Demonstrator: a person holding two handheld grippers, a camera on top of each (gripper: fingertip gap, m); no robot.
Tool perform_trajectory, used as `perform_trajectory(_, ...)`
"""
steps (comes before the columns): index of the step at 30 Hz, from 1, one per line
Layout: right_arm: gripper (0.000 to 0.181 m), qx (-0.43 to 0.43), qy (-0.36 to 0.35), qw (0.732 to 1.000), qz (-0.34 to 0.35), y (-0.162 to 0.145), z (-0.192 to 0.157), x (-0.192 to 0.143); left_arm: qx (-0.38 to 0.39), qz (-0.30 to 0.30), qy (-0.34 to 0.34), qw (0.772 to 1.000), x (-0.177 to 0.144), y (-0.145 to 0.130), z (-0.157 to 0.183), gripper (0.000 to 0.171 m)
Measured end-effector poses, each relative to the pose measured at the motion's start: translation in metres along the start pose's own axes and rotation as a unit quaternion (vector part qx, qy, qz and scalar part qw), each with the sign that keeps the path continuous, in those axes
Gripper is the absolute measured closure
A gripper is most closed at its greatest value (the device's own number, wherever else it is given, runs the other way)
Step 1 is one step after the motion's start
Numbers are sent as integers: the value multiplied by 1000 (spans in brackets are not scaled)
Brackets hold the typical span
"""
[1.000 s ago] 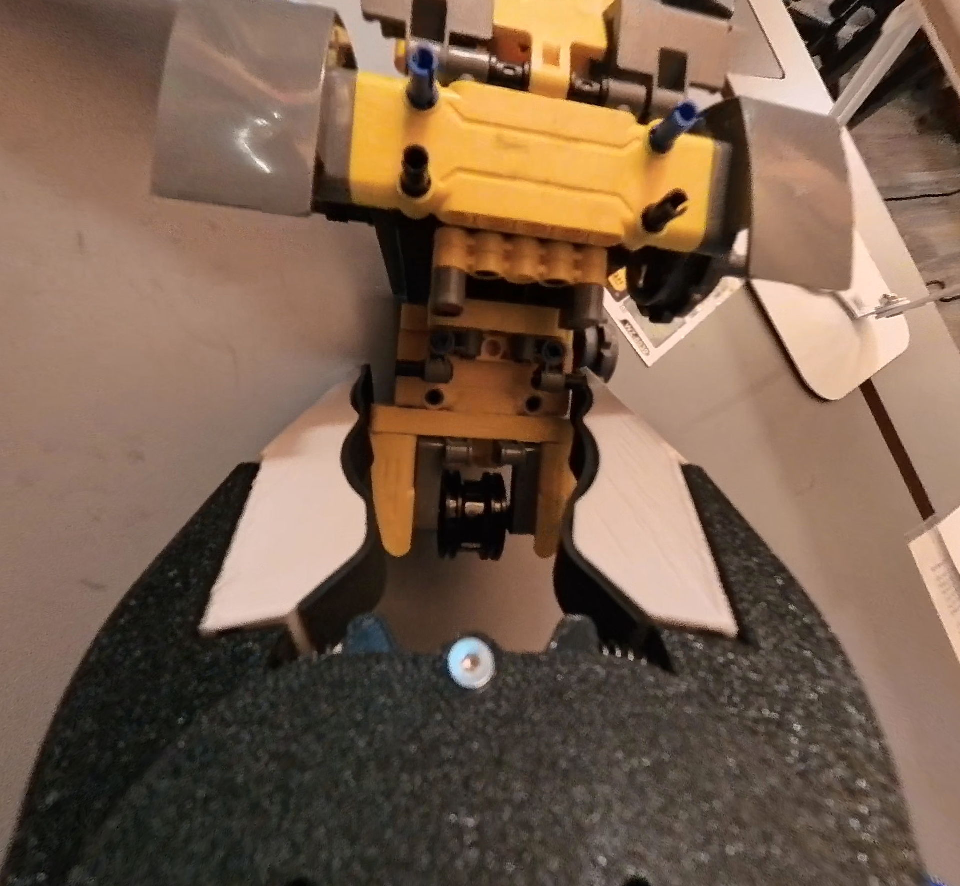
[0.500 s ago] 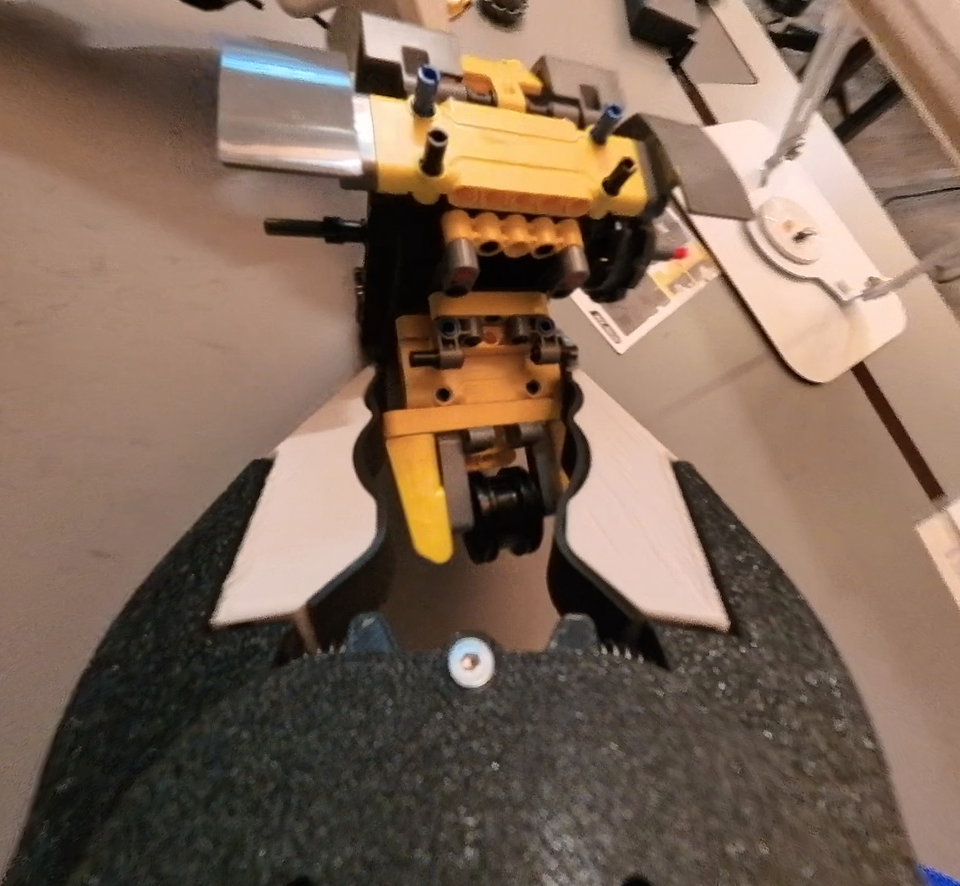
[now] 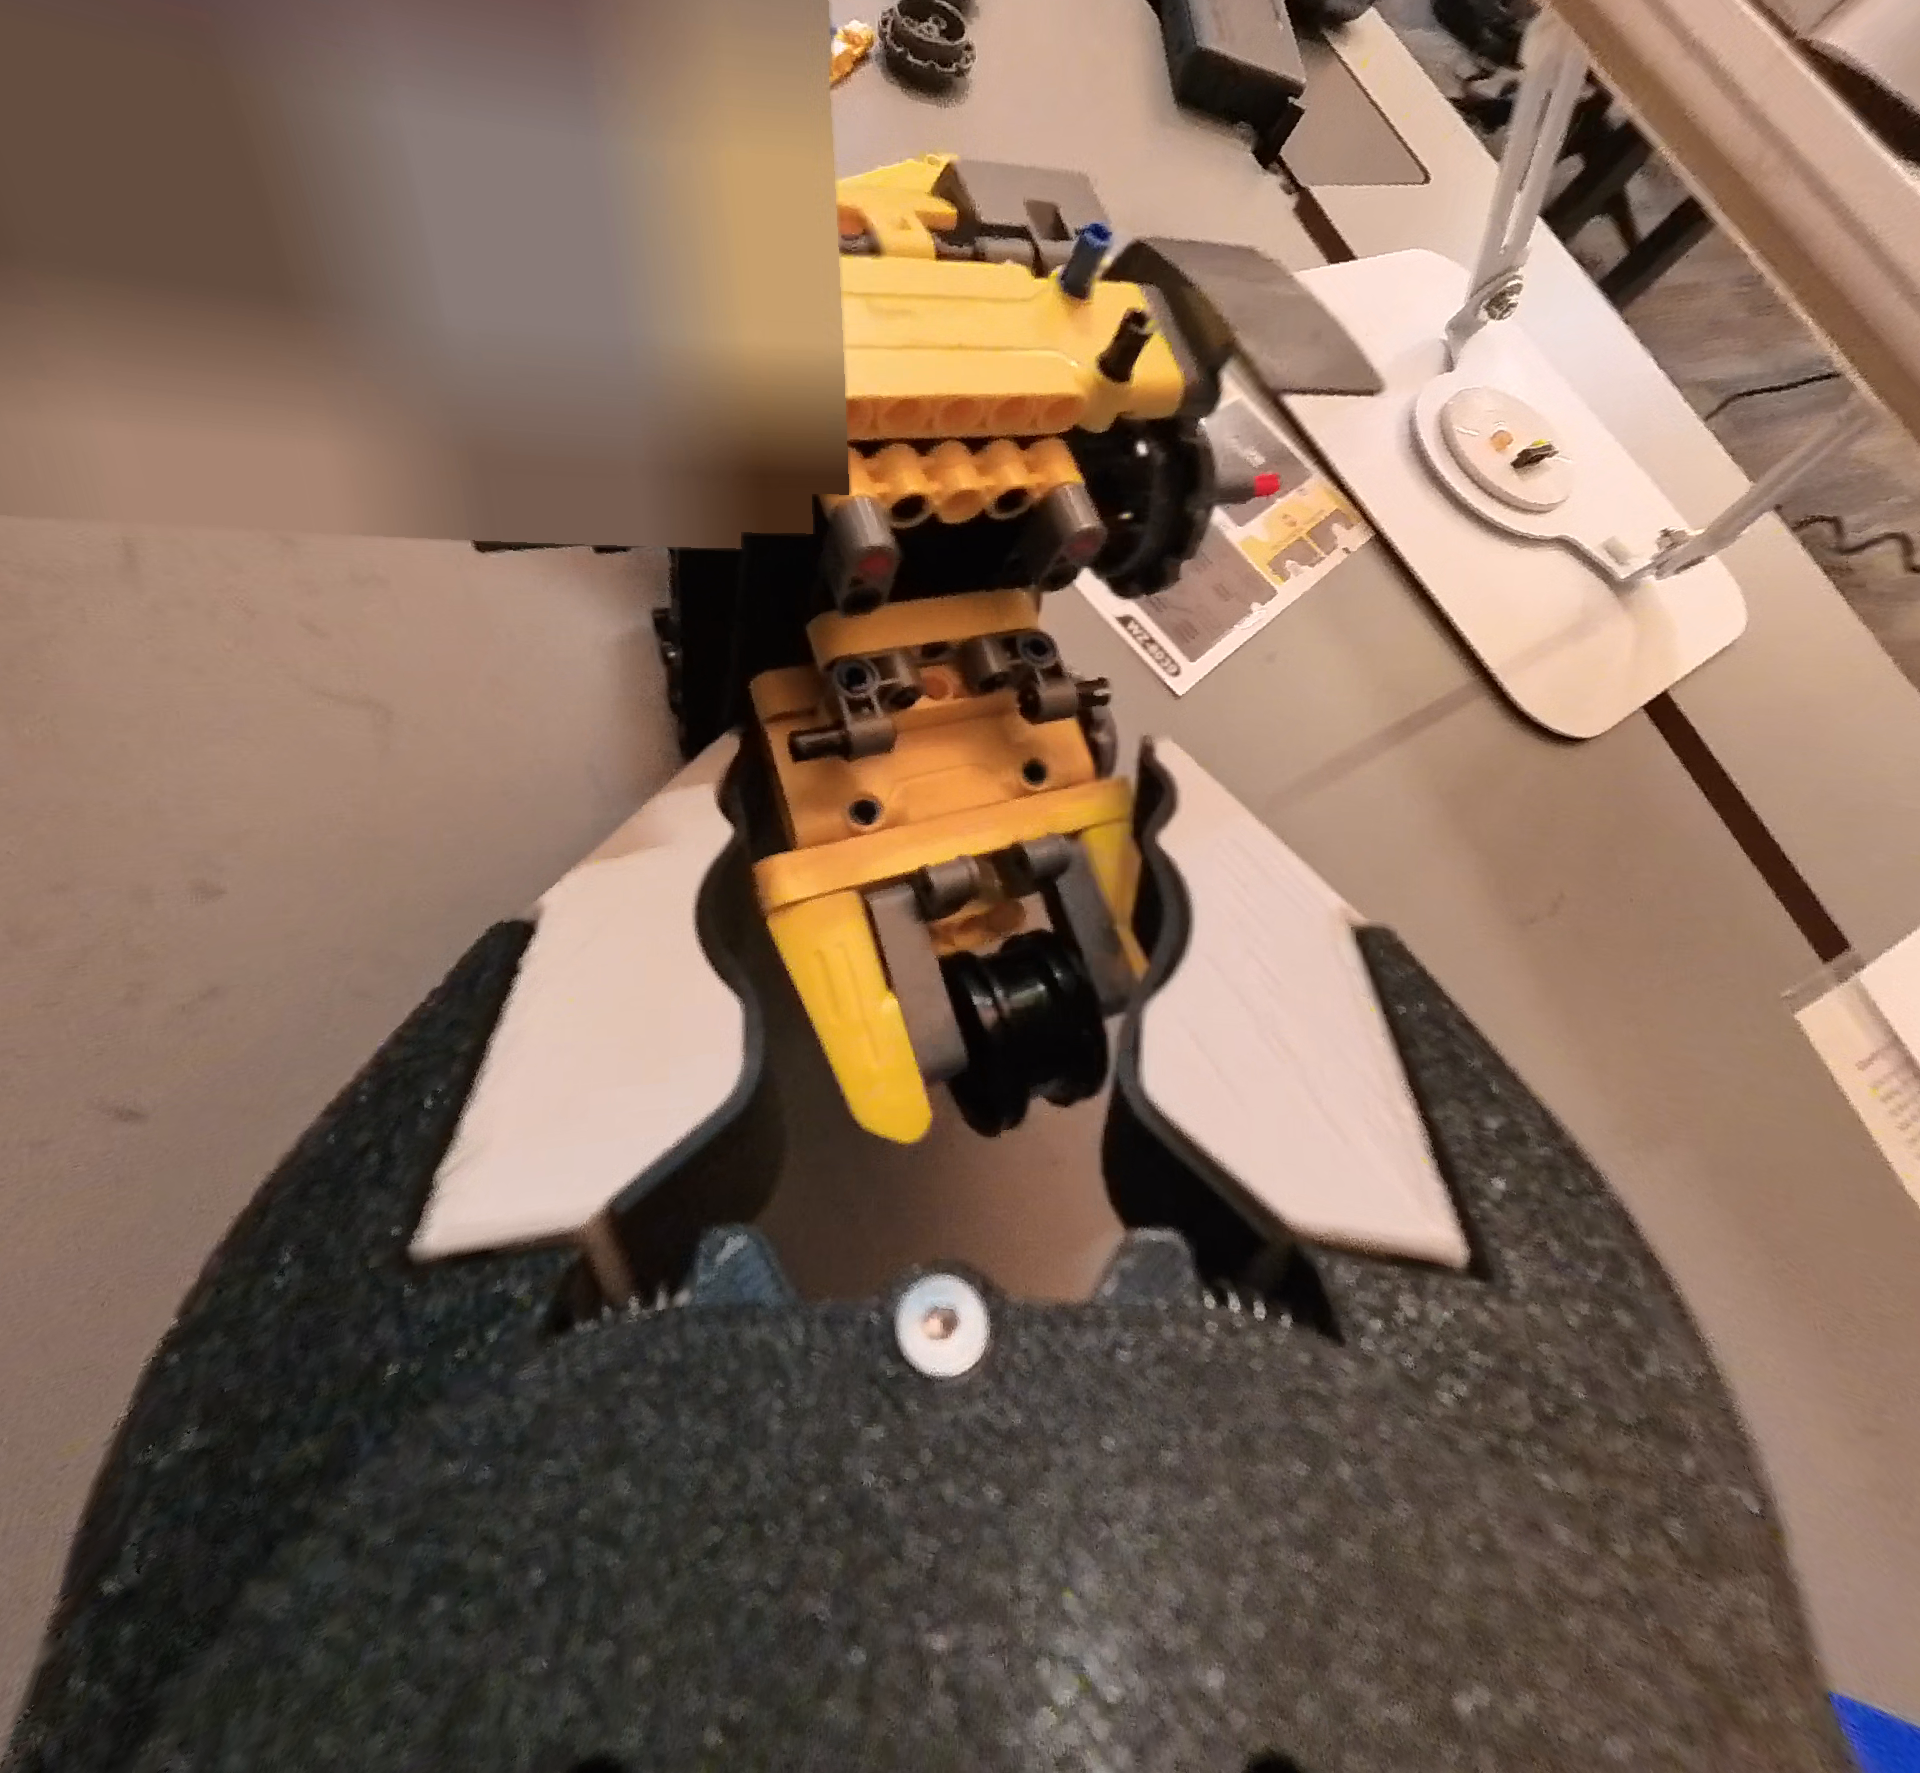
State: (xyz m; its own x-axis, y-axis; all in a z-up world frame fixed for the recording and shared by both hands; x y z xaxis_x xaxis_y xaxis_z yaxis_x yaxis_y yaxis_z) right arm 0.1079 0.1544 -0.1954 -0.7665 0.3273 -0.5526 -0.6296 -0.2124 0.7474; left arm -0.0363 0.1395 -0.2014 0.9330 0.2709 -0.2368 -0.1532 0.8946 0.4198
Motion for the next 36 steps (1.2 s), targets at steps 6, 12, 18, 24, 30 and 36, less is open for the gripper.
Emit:
perform_trajectory(6,98,56,23,997,37,6,7,-11,3,-1,1,1000,2,-1,-2,142)
perform_trajectory(12,110,204,-5,972,114,6,48,-40,-2,2,-8,1000,3,-1,-3,140)
perform_trajectory(18,116,286,3,954,87,-25,60,-48,-2,1,-9,1000,5,-1,-4,140)
perform_trajectory(24,114,263,21,964,29,-45,45,-39,-2,1,-12,1000,5,-1,-5,140)
perform_trajectory(30,111,264,22,964,21,-48,45,-42,-7,2,-11,1000,5,-1,-5,140)
perform_trajectory(36,111,259,5,966,0,-55,49,-49,-5,1,-9,1000,5,-1,-5,141)
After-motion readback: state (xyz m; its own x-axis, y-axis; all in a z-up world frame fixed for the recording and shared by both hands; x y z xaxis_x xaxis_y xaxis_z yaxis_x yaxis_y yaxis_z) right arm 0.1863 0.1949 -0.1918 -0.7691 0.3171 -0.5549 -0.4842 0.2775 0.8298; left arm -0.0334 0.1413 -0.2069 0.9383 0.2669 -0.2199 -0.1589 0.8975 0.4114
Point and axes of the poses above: each gripper's, where its closed fingertips meet, x out along the fingers, y out of its top, z = x × y across the jaws, the point moved 2 cm from there along -x, back along the fingers, and after that the axes turned 8 degrees about -x, right-handed, at the moved point
